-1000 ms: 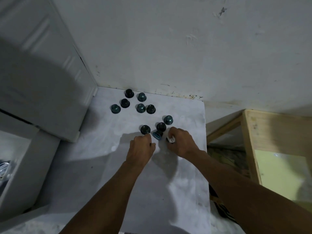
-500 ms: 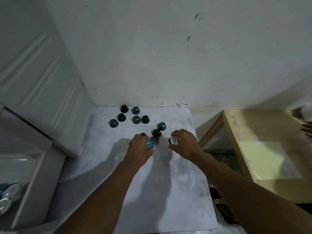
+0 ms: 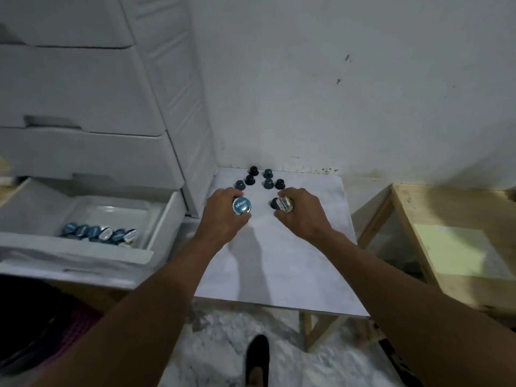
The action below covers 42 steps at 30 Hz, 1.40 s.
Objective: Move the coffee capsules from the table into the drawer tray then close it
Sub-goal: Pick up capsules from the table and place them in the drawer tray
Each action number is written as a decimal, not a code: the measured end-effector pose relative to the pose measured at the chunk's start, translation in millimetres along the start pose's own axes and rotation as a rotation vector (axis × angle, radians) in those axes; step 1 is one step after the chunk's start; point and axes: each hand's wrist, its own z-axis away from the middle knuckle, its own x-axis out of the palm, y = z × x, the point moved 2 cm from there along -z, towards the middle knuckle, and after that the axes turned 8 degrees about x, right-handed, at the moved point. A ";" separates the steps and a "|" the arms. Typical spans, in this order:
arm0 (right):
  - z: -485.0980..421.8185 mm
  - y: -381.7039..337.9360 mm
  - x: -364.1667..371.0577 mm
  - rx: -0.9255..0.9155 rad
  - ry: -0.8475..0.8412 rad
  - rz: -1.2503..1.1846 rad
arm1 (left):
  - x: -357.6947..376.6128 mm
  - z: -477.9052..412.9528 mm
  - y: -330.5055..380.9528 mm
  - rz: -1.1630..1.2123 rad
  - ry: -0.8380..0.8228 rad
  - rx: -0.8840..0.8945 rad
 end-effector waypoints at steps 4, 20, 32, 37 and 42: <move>25.2 -52.3 16.0 -0.080 -0.018 -0.062 | -50.3 34.4 -12.5 -0.021 0.057 -0.019; 59.0 -231.5 153.9 -0.199 0.000 -0.034 | -226.1 87.6 -153.7 -0.119 0.110 -0.014; 37.3 -309.9 247.6 -0.136 -0.041 0.004 | -291.1 58.9 -260.1 -0.160 0.038 -0.041; -7.2 -324.4 289.2 -0.116 -0.127 0.064 | -295.7 23.7 -308.4 -0.177 -0.064 -0.139; -38.5 -333.9 327.9 -0.094 -0.212 0.100 | -295.9 -1.4 -342.9 -0.264 -0.192 -0.149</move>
